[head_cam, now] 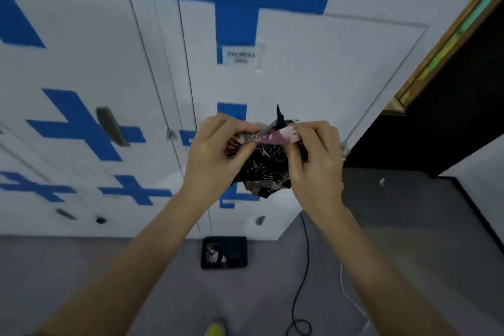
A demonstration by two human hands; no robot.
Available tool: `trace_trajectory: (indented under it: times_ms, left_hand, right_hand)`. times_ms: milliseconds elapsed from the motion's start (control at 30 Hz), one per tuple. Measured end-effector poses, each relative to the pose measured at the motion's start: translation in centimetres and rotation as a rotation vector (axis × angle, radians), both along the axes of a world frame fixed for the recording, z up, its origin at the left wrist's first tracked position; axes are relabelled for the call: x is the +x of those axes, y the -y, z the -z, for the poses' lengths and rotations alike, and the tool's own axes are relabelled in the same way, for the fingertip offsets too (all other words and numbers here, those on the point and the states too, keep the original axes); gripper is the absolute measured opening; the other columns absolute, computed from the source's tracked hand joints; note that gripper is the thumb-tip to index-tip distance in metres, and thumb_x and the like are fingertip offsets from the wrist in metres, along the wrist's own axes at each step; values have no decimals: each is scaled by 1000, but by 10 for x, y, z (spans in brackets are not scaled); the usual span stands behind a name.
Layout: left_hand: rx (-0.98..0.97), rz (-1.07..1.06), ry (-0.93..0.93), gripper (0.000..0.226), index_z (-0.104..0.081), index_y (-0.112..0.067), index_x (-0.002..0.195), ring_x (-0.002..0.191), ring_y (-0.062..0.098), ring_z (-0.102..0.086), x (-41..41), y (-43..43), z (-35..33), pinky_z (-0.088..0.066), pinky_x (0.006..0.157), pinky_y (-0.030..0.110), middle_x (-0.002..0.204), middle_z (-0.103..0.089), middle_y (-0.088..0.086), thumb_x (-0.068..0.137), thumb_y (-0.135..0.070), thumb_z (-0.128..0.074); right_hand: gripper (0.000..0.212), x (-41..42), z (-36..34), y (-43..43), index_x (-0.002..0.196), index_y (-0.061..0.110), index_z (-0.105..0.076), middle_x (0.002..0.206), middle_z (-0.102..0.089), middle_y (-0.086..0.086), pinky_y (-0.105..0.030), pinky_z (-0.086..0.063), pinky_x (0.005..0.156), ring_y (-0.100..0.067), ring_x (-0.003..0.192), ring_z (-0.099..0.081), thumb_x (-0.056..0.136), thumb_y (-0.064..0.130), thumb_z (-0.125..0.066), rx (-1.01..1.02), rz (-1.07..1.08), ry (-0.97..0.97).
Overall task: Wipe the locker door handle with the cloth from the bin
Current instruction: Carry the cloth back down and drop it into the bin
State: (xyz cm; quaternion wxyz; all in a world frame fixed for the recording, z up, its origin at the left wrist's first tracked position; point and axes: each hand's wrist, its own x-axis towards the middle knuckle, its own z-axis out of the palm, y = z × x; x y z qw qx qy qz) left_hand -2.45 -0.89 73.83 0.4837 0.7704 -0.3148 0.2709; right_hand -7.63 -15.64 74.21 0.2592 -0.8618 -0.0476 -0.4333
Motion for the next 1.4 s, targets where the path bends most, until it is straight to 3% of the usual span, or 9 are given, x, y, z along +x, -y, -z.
trace_trajectory:
  times_ms: [167, 300, 500, 667, 800, 967, 1133, 1267, 1400]
  left_hand:
    - [108, -64, -185, 19, -67, -6, 90, 77, 14, -54, -19, -12, 145, -44, 71, 22, 81, -63, 7, 80, -21, -61]
    - [192, -91, -303, 25, -65, -5, 95, 79, 10, -50, -26, -19, 259, -38, 72, 13, 83, -62, 6, 77, -23, -61]
    - [272, -135, -498, 20, -61, -3, 98, 81, 28, -58, -29, -29, 445, -35, 64, 17, 90, -62, 11, 78, -4, -68]
    - [163, -145, -626, 24, -55, -3, 106, 82, 17, -57, -25, -25, 559, -39, 69, 15, 91, -60, 1, 85, -9, -64]
    - [14, -160, -756, 25, -45, -17, 101, 82, 11, -54, -14, -19, 634, -44, 71, 14, 88, -53, -10, 86, -2, -60]
    - [50, -185, -935, 26, -56, -21, 69, 84, 14, -55, 6, -17, 707, -46, 79, 25, 97, -60, 8, 84, 0, -60]
    - [267, -14, -1158, 32, -58, -2, 118, 103, 18, -54, 15, -17, 739, -42, 88, 22, 120, -57, 14, 88, 7, -50]
    - [509, 55, -1051, 48, -42, -5, 135, 135, 28, -30, 10, -12, 750, -23, 110, 26, 144, -30, 14, 88, -3, -55]
    - [689, -1, -877, 51, -35, -20, 140, 140, 24, -18, -4, -2, 750, -12, 116, 45, 152, -20, 4, 91, -19, -52]
  right_hand:
    - [21, -9, 142, -11, 95, -3, -66, 85, -59, -17, -24, -36, 73, -22, 80, -46, 84, 1, -48, 54, -47, -204]
    - [23, -13, 255, -18, 97, -2, -66, 86, -60, -15, -26, -41, 71, -19, 81, -45, 85, 2, -47, 83, -44, -306]
    - [25, -7, 436, -25, 99, -5, -65, 87, -59, -17, -22, -36, 72, -16, 84, -42, 82, -4, -47, 133, -11, -426]
    - [25, 4, 555, -25, 102, -5, -63, 88, -59, -17, -16, -32, 70, -25, 84, -50, 81, -13, -53, 137, -15, -502]
    - [24, 15, 633, -21, 103, -6, -63, 90, -59, -21, -30, -41, 73, -35, 86, -54, 84, -13, -52, 98, -10, -594]
    - [30, 31, 705, -15, 118, -3, -56, 98, -55, -20, -36, -41, 68, -35, 94, -50, 90, -6, -46, -73, 3, -786]
    - [26, 41, 736, -12, 111, -1, -53, 108, -49, -18, -34, -39, 74, -32, 100, -46, 88, -8, -44, -247, 22, -1013]
    - [55, 37, 745, -13, 135, 0, -32, 121, -41, -17, -36, -38, 87, -31, 108, -42, 85, -1, -54, -399, -1, -1033]
    - [49, 21, 751, -14, 120, 2, -54, 110, -53, -16, -41, -35, 84, -32, 97, -54, 73, 4, -68, -496, -33, -910]
